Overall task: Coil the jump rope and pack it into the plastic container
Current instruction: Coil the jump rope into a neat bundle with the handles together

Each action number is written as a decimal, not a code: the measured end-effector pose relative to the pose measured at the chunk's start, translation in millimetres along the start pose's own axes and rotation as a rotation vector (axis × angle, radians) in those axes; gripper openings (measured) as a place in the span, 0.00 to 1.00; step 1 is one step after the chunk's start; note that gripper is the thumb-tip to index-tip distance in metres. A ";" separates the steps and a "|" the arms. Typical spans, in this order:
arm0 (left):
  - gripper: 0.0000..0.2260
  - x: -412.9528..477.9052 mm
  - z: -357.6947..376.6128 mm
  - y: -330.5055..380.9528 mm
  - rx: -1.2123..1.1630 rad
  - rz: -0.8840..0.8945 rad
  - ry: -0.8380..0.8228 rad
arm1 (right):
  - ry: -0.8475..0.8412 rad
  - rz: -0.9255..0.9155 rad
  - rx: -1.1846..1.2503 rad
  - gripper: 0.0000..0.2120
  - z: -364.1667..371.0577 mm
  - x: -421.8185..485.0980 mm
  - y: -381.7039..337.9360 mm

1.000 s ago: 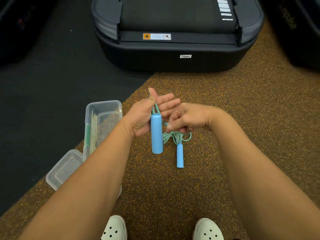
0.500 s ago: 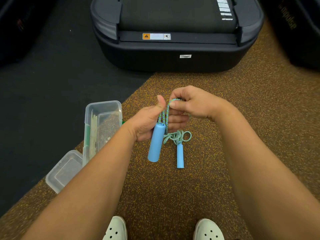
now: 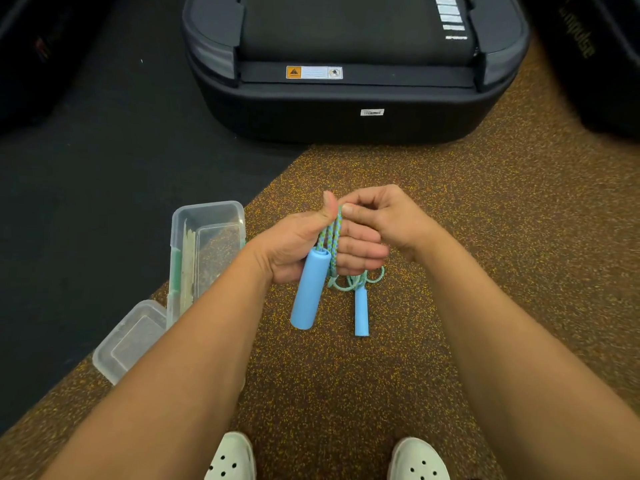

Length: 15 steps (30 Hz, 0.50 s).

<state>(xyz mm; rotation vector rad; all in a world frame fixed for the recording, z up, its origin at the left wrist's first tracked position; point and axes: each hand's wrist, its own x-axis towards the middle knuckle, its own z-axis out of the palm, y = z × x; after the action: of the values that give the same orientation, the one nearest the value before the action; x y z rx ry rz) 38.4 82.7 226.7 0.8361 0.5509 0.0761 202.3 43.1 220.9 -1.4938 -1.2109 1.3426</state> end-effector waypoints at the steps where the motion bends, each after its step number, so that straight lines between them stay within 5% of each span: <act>1: 0.34 -0.1 -0.4 0.5 -0.013 0.014 -0.011 | 0.010 0.020 0.030 0.07 0.6 -0.9 2.2; 5: 0.35 1.2 0.8 5.6 -0.064 0.110 -0.015 | -0.144 0.182 0.244 0.14 5.3 -2.1 12.5; 8: 0.33 0.9 0.1 10.9 -0.114 0.192 0.027 | -0.027 0.164 0.065 0.15 15.4 2.7 26.5; 15: 0.28 0.2 -10.7 13.5 -0.159 0.276 0.129 | -0.163 0.266 -0.070 0.12 15.1 -8.6 10.9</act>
<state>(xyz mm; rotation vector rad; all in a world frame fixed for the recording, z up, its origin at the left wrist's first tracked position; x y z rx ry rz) 35.2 99.2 230.6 0.7504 0.5403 0.4240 189.1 31.3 210.4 -1.6666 -1.2012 1.6389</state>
